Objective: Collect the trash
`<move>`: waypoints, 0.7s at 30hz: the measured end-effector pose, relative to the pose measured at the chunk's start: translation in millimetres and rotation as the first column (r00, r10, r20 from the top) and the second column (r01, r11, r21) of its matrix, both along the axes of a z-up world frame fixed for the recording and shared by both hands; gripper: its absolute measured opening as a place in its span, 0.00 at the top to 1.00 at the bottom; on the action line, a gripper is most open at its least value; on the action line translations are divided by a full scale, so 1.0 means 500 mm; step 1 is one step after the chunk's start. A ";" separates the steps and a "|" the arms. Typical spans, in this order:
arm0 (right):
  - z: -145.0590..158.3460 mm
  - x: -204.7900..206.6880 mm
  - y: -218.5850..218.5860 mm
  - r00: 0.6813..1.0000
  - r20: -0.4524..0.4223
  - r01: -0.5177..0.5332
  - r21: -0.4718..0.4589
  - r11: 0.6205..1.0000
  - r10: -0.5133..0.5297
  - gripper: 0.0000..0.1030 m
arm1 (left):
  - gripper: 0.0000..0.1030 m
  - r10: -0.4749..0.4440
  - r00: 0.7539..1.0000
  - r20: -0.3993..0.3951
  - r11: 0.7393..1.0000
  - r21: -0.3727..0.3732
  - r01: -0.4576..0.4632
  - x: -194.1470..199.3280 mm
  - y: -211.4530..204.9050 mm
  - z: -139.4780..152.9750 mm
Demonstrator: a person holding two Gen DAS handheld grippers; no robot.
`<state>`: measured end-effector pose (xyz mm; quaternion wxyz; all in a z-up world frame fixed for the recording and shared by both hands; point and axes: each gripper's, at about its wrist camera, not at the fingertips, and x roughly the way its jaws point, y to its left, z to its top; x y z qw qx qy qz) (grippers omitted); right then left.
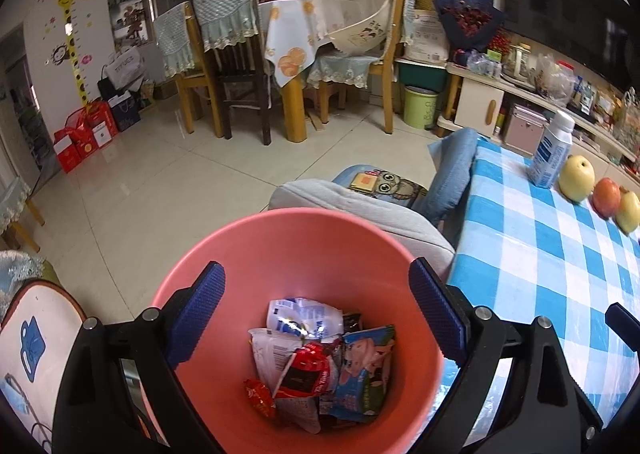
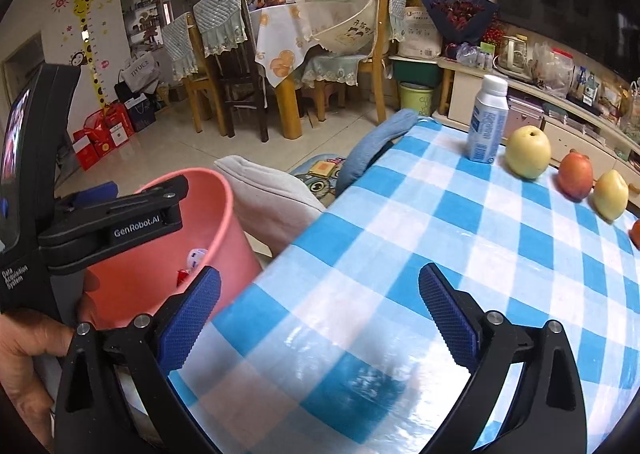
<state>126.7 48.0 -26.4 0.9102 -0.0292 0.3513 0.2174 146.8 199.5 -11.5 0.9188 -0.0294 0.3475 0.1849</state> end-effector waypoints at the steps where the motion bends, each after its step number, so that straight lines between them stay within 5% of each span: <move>1: -0.003 0.000 -0.009 1.000 -0.002 0.007 -0.002 1.000 -0.007 0.05 | 0.09 -0.004 1.000 0.000 1.000 0.002 0.004 0.000 -0.004 0.001; 21: -0.019 -0.014 -0.168 0.994 0.011 0.109 -0.006 0.994 -0.109 0.05 | 0.09 -0.138 0.990 -0.024 0.985 0.100 0.140 0.039 -0.160 -0.007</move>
